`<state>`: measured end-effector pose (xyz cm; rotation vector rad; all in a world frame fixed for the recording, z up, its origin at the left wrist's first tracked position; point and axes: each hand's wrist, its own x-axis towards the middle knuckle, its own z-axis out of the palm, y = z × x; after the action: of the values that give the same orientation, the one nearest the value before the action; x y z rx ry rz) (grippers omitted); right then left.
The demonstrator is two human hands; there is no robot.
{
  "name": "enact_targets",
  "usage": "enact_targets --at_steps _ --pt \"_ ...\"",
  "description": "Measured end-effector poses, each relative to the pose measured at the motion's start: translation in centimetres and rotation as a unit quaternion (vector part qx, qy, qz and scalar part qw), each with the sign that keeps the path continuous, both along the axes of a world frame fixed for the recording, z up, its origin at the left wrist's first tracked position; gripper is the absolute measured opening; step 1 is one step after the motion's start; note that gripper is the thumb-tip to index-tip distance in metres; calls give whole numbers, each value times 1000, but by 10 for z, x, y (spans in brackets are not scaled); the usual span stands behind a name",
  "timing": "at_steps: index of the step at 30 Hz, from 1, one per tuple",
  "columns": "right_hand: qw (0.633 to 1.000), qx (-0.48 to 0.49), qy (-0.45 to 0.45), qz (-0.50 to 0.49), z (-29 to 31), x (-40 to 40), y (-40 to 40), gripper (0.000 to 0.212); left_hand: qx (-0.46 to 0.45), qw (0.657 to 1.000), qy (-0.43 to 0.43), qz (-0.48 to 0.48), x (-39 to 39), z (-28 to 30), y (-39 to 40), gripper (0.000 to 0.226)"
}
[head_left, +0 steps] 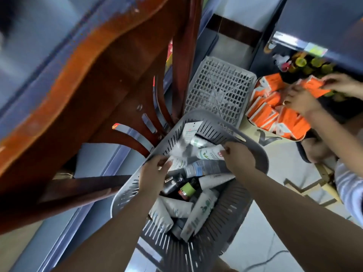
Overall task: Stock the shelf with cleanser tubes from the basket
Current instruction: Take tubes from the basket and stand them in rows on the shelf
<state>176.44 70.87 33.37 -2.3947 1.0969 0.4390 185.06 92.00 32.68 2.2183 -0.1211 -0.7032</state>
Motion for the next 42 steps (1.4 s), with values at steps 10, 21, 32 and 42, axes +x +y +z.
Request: enact_targets --at_steps 10,21,32,42 --pt "954 115 -276 29 153 -13 5 20 -133 991 -30 10 -11 142 0 28" --pt "854 234 -453 100 337 -37 60 28 -282 951 -107 72 -61 315 49 11" --pt "746 301 -541 245 490 -39 146 26 -290 904 -291 121 -107 483 141 17" --pt "660 365 -542 371 609 -42 274 22 -260 844 -425 199 -166 609 267 13"
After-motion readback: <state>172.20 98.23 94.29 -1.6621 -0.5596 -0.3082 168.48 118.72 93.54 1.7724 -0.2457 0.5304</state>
